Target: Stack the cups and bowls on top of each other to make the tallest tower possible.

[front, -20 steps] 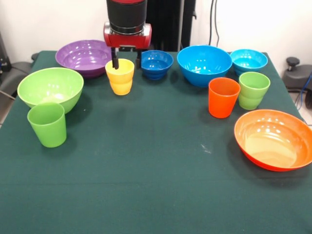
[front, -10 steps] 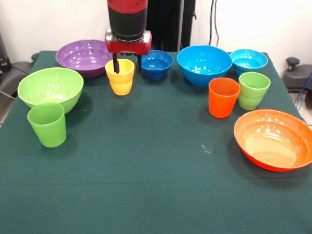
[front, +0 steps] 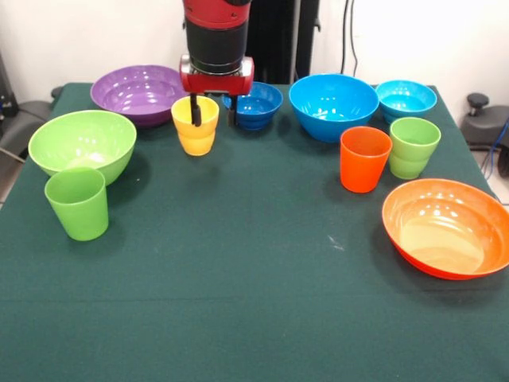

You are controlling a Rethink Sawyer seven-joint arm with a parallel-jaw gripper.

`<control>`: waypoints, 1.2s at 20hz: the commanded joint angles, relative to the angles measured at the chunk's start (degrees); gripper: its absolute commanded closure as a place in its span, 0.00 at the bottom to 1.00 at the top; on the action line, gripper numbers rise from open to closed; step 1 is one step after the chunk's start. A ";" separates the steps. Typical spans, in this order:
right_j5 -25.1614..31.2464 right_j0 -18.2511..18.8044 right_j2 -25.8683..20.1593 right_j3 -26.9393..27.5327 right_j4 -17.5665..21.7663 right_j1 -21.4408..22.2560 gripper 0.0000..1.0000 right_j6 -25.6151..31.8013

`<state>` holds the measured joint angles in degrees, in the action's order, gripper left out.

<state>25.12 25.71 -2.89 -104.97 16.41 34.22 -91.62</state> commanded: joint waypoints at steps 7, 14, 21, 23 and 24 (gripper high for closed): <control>-3.83 -1.92 -0.99 -2.00 1.02 -1.09 0.00 -7.44; -4.48 -2.51 0.64 -4.08 0.77 0.60 0.00 -8.57; -5.93 -2.60 1.16 -5.18 0.51 0.39 0.00 -8.81; -6.28 -2.65 1.24 -5.38 0.40 0.25 0.00 -8.84; -6.79 -2.64 1.31 -5.71 0.40 0.06 0.00 -8.97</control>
<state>22.06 24.43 0.48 -107.07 16.38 34.86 -91.63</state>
